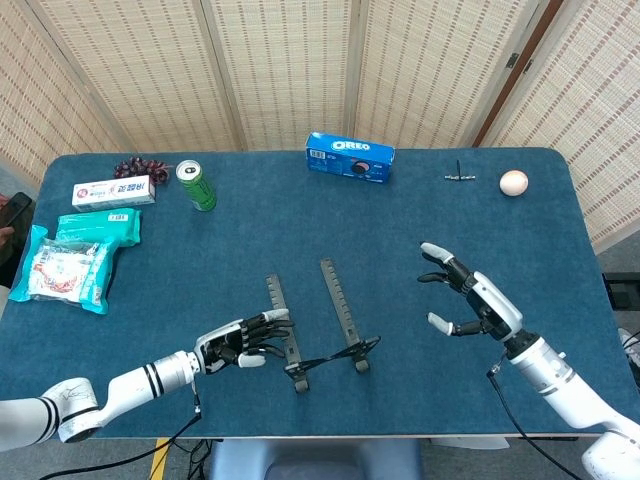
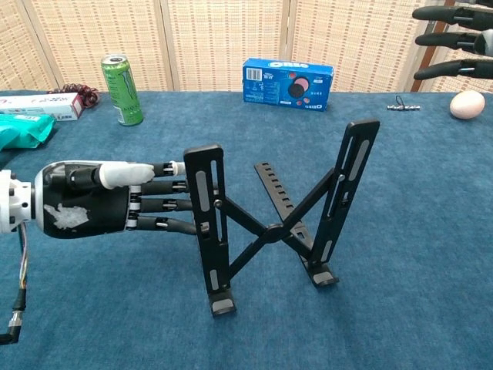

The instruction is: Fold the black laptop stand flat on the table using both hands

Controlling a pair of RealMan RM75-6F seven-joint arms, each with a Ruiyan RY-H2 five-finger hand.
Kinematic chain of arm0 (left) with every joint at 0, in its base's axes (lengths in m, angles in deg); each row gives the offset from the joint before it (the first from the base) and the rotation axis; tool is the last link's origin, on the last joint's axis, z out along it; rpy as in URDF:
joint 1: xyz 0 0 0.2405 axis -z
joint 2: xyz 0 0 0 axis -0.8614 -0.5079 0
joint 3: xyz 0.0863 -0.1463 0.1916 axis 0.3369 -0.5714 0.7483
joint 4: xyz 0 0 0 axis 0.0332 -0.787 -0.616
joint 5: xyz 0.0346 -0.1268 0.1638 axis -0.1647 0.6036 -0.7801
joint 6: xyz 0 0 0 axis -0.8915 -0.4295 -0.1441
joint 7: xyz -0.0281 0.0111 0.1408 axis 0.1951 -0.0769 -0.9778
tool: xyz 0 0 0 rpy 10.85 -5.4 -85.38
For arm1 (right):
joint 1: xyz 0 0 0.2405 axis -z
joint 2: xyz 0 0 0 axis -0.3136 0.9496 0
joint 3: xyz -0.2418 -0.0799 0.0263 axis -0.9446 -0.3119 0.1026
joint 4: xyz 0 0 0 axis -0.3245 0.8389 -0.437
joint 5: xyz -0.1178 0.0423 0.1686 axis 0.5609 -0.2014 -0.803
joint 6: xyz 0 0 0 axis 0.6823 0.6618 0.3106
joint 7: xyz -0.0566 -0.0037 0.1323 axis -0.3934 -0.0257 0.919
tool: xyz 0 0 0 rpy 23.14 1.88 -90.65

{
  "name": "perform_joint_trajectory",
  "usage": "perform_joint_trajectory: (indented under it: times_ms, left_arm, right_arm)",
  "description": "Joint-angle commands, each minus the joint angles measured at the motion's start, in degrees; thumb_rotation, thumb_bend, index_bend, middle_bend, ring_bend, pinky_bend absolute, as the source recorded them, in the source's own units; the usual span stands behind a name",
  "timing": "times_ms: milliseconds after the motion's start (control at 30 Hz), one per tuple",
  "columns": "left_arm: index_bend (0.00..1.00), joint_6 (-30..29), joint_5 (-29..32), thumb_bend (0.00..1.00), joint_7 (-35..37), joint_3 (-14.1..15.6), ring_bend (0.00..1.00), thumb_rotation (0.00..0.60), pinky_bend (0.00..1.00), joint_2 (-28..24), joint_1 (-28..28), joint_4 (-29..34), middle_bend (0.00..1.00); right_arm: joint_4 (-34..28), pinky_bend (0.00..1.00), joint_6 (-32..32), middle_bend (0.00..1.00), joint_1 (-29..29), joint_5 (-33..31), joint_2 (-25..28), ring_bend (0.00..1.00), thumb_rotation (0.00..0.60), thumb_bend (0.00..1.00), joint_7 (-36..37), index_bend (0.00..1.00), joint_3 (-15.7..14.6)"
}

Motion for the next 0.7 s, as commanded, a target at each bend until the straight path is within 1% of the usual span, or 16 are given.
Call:
perform_joint_trajectory:
  times_ms: [33, 267, 567, 667, 700]
  left_arm:
    - [0.0, -0.32, -0.11, 0.15, 0.37, 0.4, 0.08, 0.6, 0.23, 0.43, -0.08, 0.13, 0.11]
    - [0.0, -1.26, -0.19, 0.15, 1.7, 1.46, 0.08, 0.6, 0.23, 2.23, -0.34, -0.58, 0.11]
    - [0.0, -2.09, -0.75, 0.15, 4.0, 2.68, 0.08, 0.6, 0.23, 3.34, 0.01, -0.73, 0.11]
    - [0.0, -1.96, -0.26, 0.15, 3.21, 2.56, 0.08, 0.6, 0.23, 3.49, 0.13, -1.41, 0.11]
    - [0.0, -2.23, 0.66, 0.15, 2.59, 2.04, 0.08, 0.6, 0.23, 3.43, -0.2, -1.67, 0.11]
  right_arm:
    - [-0.01, 0.21, 0.06, 0.0, 0.12, 0.07, 0.08, 0.0, 0.6, 0.23, -0.05, 0.0, 0.0]
    - [-0.14, 0.21, -0.11, 0.0, 0.35, 0.34, 0.18, 0.0, 0.6, 0.23, -0.01, 0.0, 0.0]
    - [-0.2, 0.21, 0.23, 0.0, 0.9, 0.35, 0.34, 0.0, 0.6, 0.23, 0.07, 0.0, 0.06]
    - [0.05, 0.21, 0.34, 0.0, 1.07, 0.31, 0.27, 0.0, 0.6, 0.23, 0.19, 0.0, 0.11]
    - [0.11, 0.21, 0.42, 0.0, 1.12, 0.35, 0.26, 0.0, 0.6, 0.23, 0.3, 0.0, 0.14]
